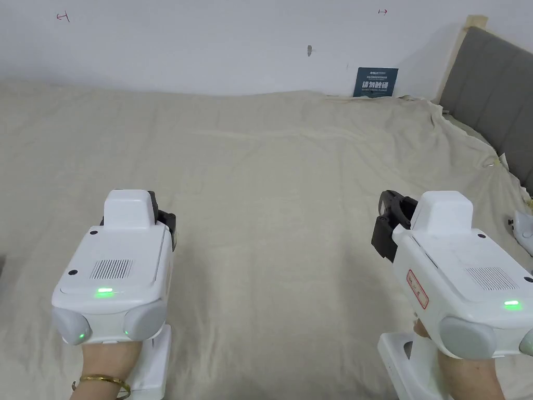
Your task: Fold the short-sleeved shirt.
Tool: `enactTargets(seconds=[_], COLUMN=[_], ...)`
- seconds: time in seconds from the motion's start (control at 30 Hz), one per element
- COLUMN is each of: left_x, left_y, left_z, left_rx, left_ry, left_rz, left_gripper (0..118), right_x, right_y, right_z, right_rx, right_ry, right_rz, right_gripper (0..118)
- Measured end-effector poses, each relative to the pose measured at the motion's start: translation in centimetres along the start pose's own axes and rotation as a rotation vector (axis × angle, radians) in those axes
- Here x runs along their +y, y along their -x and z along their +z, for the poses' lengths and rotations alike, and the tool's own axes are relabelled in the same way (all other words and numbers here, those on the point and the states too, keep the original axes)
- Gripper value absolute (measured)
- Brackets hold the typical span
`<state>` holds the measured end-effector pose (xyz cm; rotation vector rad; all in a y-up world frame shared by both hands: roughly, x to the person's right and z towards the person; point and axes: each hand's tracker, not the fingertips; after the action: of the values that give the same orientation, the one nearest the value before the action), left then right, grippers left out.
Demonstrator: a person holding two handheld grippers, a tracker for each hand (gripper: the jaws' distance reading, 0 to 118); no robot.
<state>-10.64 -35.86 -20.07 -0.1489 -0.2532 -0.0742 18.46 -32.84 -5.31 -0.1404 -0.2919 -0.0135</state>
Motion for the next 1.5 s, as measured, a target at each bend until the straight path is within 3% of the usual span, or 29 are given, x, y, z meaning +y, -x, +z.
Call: enactTargets(seconds=[1.5], left_x=[-0.11], left_y=[-0.77], left_z=[-0.07], left_rx=[-0.006], left_ry=[-0.004], left_rz=[-0.021], left_gripper=[0], right_x=[-0.13], right_y=[-0.27], right_z=[-0.06], right_rx=[-0.001], right_ry=[0.004], right_rz=[-0.004], right_gripper=[0])
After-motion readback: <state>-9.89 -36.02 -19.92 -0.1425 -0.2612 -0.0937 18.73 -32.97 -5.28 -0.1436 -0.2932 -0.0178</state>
